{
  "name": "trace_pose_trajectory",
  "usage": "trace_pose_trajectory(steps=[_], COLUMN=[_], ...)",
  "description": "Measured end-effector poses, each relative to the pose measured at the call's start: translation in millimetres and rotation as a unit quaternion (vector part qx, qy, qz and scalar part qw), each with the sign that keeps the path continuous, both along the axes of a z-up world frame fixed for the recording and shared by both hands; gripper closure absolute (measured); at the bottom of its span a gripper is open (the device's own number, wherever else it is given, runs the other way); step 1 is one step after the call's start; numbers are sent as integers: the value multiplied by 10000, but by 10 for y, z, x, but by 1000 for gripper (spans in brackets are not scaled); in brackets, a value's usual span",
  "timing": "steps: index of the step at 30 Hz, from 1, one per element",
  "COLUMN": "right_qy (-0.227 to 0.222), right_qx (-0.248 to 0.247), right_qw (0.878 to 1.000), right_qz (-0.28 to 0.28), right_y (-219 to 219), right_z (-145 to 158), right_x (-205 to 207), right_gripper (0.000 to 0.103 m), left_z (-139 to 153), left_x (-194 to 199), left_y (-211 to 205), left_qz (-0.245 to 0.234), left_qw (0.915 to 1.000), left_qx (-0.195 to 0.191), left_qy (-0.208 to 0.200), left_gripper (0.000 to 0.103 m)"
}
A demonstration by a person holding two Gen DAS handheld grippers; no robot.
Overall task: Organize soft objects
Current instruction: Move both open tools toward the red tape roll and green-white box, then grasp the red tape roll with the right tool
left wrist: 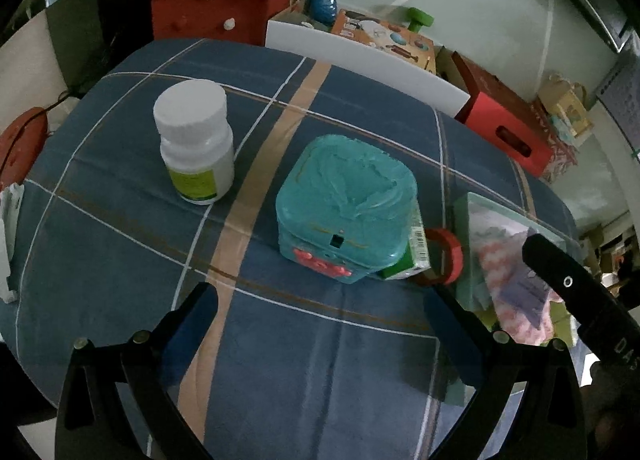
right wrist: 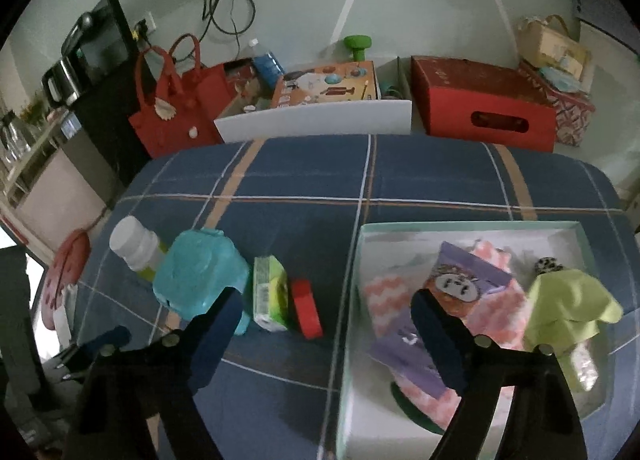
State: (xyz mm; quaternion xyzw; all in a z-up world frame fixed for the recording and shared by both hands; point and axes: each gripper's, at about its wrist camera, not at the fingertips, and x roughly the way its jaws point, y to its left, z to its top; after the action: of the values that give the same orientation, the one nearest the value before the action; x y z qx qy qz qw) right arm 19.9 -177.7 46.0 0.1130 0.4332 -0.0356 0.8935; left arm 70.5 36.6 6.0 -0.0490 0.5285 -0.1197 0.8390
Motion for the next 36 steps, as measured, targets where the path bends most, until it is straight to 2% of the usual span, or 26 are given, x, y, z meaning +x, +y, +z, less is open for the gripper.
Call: trace_pose_trajectory(steps=[5, 9, 15, 21, 26, 36], right_qy=[65, 28, 82, 156, 241, 500], right_qx=[-318, -157, 9, -202, -285, -169], right_qw=[9994, 9998, 9997, 9987, 9983, 9974], right_qz=[103, 87, 223, 433, 444, 497], right_y=[67, 38, 94, 226, 231, 234], right_z=[-152, -243, -376, -438, -507, -714], right_x=[50, 75, 134, 155, 163, 227], right_gripper=[24, 26, 47, 59, 64, 64], left_z=[-102, -214, -292, -331, -359, -435], left_x=[100, 168, 215, 214, 208, 218], left_y=[62, 104, 215, 203, 170, 183], left_qz=[22, 69, 205, 222, 183, 221], left_qw=[10000, 9998, 9992, 9988, 9987, 9978], left_qx=[9, 27, -98, -177, -144, -157], left_qy=[32, 202, 342, 408, 451, 605], left_gripper=[1, 1, 1, 1, 1, 1])
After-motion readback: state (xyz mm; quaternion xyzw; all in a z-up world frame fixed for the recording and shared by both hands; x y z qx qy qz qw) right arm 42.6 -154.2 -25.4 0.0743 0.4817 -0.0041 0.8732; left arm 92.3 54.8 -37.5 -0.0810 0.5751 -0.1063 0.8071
